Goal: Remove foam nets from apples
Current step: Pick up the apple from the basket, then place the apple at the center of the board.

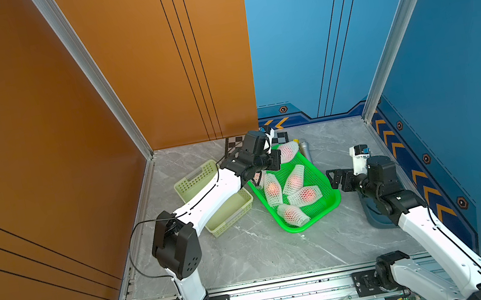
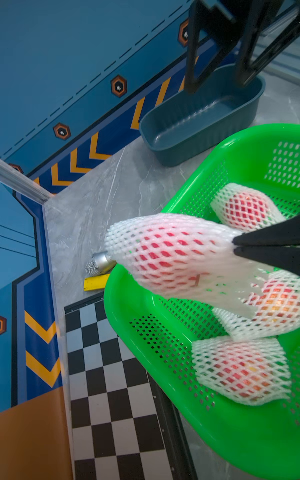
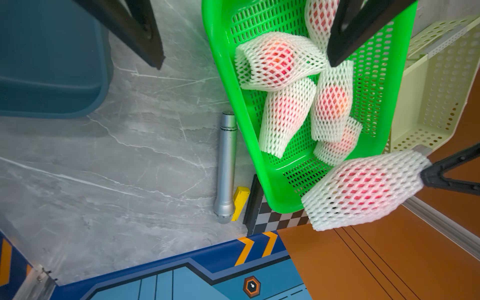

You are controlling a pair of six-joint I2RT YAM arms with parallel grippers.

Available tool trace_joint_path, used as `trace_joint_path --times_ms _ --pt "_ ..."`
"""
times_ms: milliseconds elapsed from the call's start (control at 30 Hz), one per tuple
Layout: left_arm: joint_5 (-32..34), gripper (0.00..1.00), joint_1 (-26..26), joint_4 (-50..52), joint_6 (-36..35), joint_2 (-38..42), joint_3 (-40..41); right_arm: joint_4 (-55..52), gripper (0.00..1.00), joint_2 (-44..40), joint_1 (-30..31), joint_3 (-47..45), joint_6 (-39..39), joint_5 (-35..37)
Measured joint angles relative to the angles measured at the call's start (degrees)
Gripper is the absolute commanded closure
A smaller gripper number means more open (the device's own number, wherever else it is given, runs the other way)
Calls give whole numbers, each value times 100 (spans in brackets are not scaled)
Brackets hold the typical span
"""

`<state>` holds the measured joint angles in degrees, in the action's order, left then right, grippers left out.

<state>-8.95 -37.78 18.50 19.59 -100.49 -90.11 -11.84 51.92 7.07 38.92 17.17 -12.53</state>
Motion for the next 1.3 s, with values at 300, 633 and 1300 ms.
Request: trace_joint_path --times_ms 300,633,1300 --pt "-1130 100 142 275 -662 1294 1189 1519 0 81 76 -286 472 -1928" --pt "-2288 100 492 -136 -975 2168 1963 2371 0 791 859 -170 890 -3311" --pt "-2935 100 809 -3840 544 2514 3860 5681 0 2393 1158 -153 3987 -2903"
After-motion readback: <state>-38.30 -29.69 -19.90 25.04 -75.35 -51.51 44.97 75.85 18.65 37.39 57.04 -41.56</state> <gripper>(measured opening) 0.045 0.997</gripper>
